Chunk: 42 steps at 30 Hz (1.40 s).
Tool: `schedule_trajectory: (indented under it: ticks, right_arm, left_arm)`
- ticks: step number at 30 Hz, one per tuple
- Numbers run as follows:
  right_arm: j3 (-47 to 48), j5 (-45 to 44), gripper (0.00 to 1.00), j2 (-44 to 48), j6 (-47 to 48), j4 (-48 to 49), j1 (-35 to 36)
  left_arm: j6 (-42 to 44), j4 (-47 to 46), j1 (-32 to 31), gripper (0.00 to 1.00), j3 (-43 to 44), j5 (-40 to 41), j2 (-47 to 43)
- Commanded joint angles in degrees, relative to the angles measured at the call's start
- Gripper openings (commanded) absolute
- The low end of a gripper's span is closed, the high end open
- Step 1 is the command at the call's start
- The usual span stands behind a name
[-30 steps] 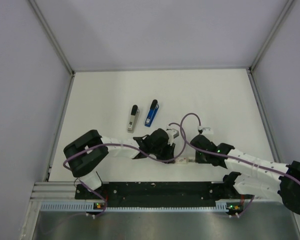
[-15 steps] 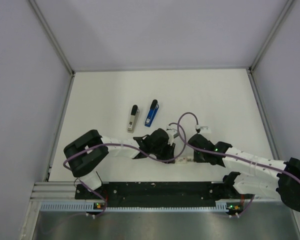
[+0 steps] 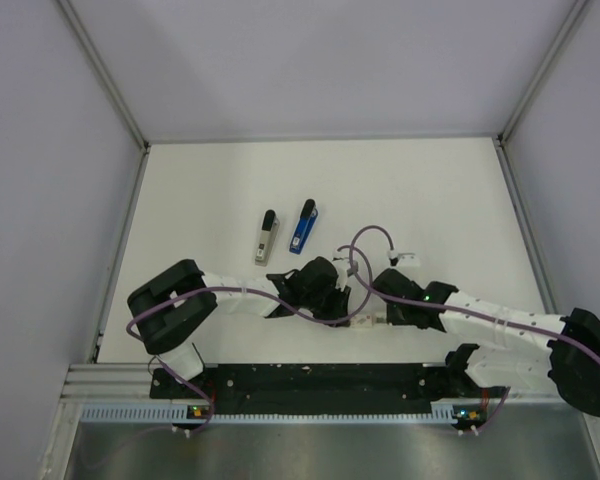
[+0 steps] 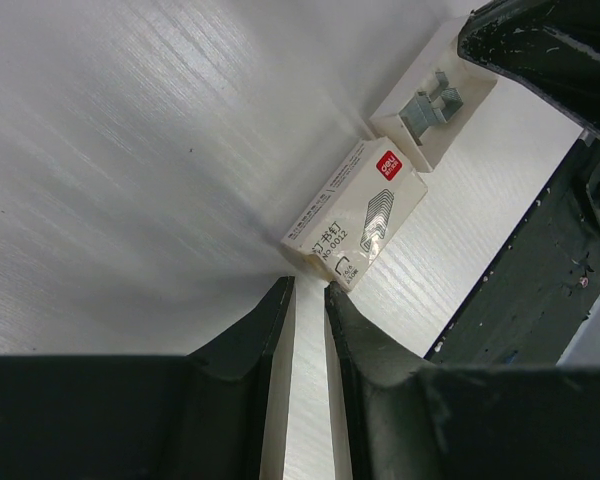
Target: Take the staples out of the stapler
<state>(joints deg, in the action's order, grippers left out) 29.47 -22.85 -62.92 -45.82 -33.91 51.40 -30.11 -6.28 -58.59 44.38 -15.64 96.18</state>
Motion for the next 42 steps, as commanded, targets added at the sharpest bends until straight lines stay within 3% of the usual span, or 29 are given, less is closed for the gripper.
schedule_trajectory:
  ticks: [1,42]
  right_arm:
    - [3.04,-1.84,0.0,-1.07,-1.11,-0.01,1.07]
    - [0.5,-1.41,0.0,0.69,-3.31,-1.68,3.89]
  left_arm:
    - [0.31,-2.24,-0.04,0.24,1.32,-1.06,-0.2]
    - [-0.48,-2.42,0.05,0.24,1.32,0.08,-0.2]
